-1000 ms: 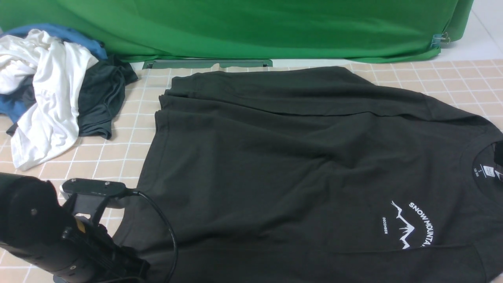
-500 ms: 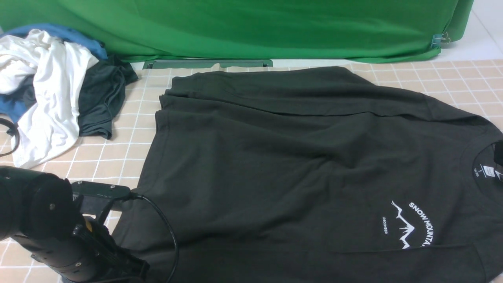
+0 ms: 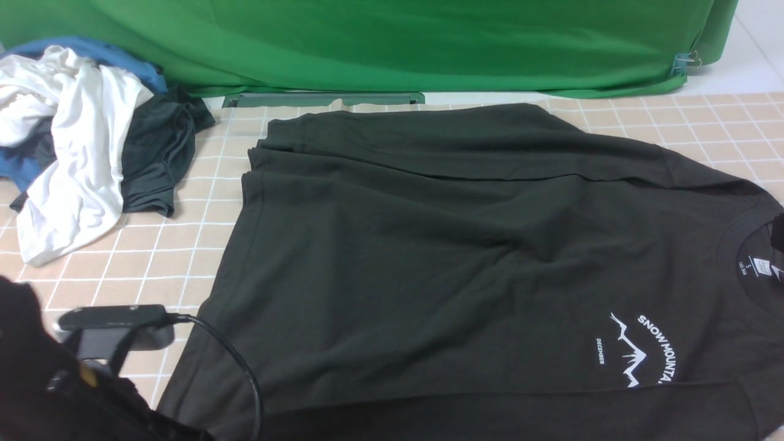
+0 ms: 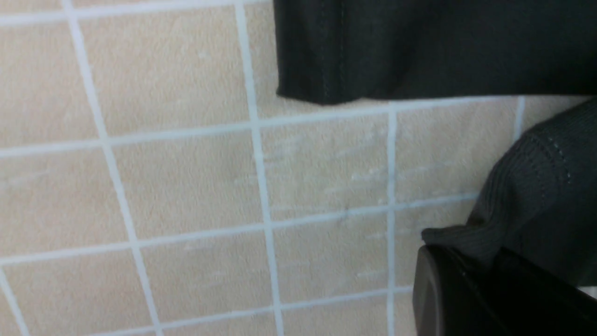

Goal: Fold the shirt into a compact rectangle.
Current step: 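Fold the left side of the black T-shirt inward over its body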

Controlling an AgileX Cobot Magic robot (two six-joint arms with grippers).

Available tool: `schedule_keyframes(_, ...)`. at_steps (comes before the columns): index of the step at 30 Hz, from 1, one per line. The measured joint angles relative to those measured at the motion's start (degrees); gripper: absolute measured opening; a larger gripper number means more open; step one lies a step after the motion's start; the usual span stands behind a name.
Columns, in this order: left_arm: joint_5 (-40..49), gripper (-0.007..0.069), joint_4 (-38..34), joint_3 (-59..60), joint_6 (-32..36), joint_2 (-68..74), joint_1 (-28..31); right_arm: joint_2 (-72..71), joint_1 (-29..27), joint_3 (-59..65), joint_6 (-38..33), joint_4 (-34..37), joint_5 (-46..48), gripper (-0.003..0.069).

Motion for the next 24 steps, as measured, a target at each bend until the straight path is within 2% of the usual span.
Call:
schedule_keyframes(7, -0.41, 0.0050, 5.19, -11.74, -1.31, -1.88, 0.00, 0.00, 0.00, 0.00, 0.00, 0.00, -0.97, 0.0038)
schedule_keyframes(10, -1.19, 0.0050, 10.88, -21.70, -3.34, 2.37, 0.00, 0.00, 0.00, 0.00, 0.00, 0.05, -1.27, 0.0038)
schedule_keyframes(16, -1.60, 0.0050, 16.75, -34.25, -4.50, 12.80, 0.00, 0.00, 0.00, 0.00, 0.00, 0.05, -1.62, 0.0038)
schedule_keyframes(24, -7.71, 0.0050, 23.06, -40.11, -4.70, 25.64, 0.00, 0.00, 0.00, 0.00, 0.00, 0.05, -1.84, 0.0044)
